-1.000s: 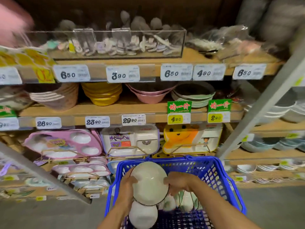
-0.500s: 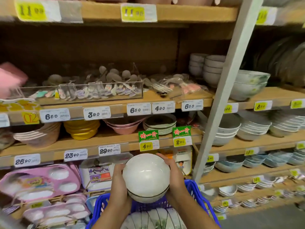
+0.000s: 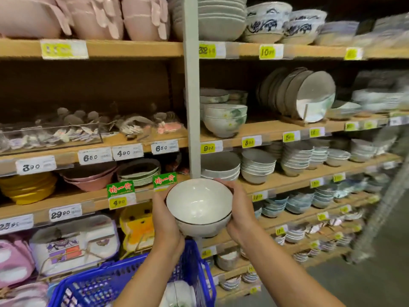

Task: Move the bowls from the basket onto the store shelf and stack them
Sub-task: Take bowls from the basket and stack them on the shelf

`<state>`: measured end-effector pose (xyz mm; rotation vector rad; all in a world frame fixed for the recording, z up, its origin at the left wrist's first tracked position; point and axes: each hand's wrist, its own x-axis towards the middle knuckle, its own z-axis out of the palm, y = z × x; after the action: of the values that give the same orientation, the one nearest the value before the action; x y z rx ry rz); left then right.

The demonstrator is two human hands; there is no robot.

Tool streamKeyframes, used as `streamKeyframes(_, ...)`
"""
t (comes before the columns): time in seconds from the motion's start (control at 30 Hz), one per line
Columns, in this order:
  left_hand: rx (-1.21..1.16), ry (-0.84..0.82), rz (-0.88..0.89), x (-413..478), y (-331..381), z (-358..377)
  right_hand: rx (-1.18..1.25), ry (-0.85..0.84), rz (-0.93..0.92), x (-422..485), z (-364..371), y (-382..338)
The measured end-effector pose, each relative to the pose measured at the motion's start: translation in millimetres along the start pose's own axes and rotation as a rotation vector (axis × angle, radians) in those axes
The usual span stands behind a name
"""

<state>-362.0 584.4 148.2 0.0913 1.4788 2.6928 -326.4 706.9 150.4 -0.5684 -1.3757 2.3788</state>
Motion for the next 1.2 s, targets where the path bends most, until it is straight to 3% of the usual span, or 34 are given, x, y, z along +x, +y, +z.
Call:
streamKeyframes(0.47, -0.012, -0.104, -0.169, -3.9, -49.0, 153.5, -0.005, 0.109, -0.109, 30.0, -112.6, -113.2)
streamKeyframes(0.87, -0.011, -0.112, -0.264, 101.7, -92.9, 260.9, -0.050, 0.138, -0.198, 163.0, -146.5, -187.4)
streamKeyframes(1.2, 0.027, -0.108, -0.201, 189.3, -105.4, 326.8, -0.012, 0.145, -0.177, 261.5, -143.2, -236.8)
